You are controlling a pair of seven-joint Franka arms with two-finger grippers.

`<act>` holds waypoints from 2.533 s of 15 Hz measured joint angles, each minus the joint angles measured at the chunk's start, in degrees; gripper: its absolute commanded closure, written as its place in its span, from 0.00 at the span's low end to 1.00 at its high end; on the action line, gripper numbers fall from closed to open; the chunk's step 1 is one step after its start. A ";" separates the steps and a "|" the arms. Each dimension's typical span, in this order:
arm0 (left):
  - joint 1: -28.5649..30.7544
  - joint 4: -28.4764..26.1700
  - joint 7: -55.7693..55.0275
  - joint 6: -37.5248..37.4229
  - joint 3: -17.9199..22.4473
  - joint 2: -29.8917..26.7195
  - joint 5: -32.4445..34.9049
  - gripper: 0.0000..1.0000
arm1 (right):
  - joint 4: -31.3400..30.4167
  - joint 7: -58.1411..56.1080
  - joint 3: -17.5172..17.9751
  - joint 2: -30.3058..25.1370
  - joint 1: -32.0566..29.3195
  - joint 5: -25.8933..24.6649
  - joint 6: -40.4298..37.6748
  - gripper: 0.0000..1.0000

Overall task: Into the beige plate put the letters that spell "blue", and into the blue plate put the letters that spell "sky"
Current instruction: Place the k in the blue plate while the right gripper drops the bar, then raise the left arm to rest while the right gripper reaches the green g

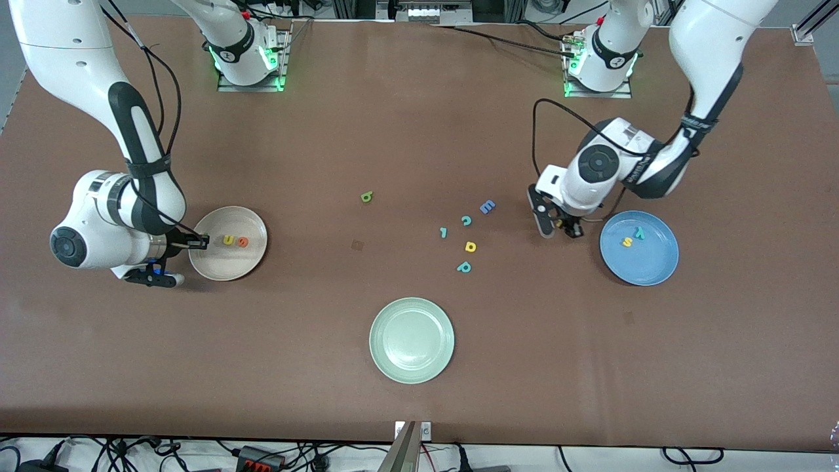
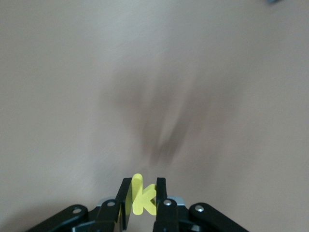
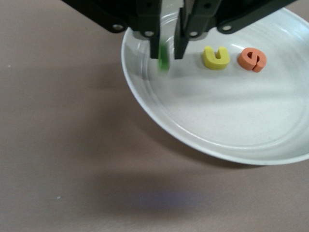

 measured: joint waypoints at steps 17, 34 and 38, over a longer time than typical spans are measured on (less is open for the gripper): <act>10.70 17.50 -1.84 -16.54 -2.11 3.78 -0.87 0.00 | -12.69 21.91 2.23 -6.66 33.55 6.48 20.13 0.00; -4.67 46.19 -35.98 -42.82 6.75 -1.09 -19.47 0.00 | -15.62 26.28 2.18 -5.52 42.39 6.48 22.25 0.23; -14.77 44.44 -36.04 -43.39 26.82 -8.37 -29.11 0.00 | -15.27 26.21 2.18 -4.61 43.37 6.48 23.25 0.41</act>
